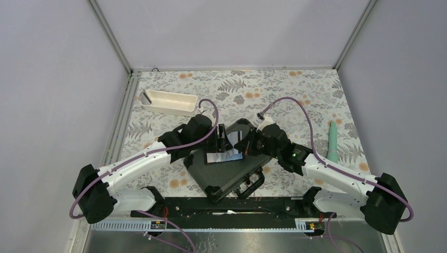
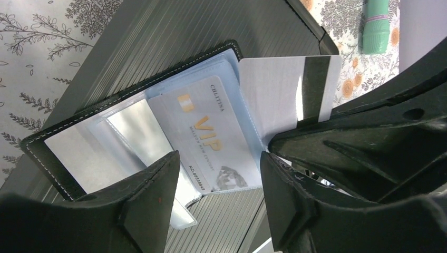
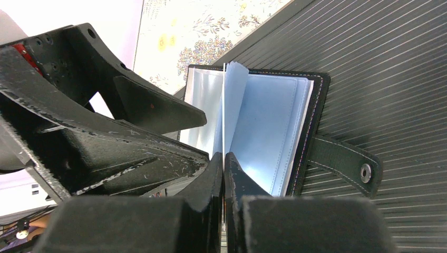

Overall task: Put the credit cards into the card holder
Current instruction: Turn over the card holder at the center of the board.

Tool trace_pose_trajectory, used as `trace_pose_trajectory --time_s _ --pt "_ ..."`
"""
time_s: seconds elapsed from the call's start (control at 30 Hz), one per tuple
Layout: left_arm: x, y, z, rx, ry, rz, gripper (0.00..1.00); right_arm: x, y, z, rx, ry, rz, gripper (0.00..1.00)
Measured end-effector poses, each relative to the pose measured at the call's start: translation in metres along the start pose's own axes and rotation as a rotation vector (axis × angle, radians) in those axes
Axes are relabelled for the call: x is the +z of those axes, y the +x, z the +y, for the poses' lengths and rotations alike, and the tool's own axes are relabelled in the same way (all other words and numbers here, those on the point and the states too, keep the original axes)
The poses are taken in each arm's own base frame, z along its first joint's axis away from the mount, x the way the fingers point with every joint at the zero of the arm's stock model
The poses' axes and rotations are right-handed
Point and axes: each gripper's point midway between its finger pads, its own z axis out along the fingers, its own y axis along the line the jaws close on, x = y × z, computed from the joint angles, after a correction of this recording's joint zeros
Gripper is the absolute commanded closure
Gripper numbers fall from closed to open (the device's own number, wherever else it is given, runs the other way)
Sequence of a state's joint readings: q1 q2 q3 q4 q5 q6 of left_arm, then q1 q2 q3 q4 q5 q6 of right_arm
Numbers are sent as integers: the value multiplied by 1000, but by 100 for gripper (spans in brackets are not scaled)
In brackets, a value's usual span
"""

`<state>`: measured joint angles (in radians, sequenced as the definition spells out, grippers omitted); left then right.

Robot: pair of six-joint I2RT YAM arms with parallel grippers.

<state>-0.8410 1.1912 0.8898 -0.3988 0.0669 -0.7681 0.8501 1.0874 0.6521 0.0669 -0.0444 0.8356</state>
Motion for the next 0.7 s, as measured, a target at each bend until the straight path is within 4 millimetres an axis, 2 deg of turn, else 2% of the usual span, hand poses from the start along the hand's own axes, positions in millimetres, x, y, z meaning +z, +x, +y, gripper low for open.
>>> trace_pose_trajectory --time_s 0.27,0.4,0.7 --pt "2 5 9 -1 -38 19 41 0 0 0 0 0 0 100" --pt "1 8 12 -2 -53 28 37 0 0 0 0 0 1 100" --pt "2 4 7 -10 -34 15 34 0 0 0 0 -1 1 100"
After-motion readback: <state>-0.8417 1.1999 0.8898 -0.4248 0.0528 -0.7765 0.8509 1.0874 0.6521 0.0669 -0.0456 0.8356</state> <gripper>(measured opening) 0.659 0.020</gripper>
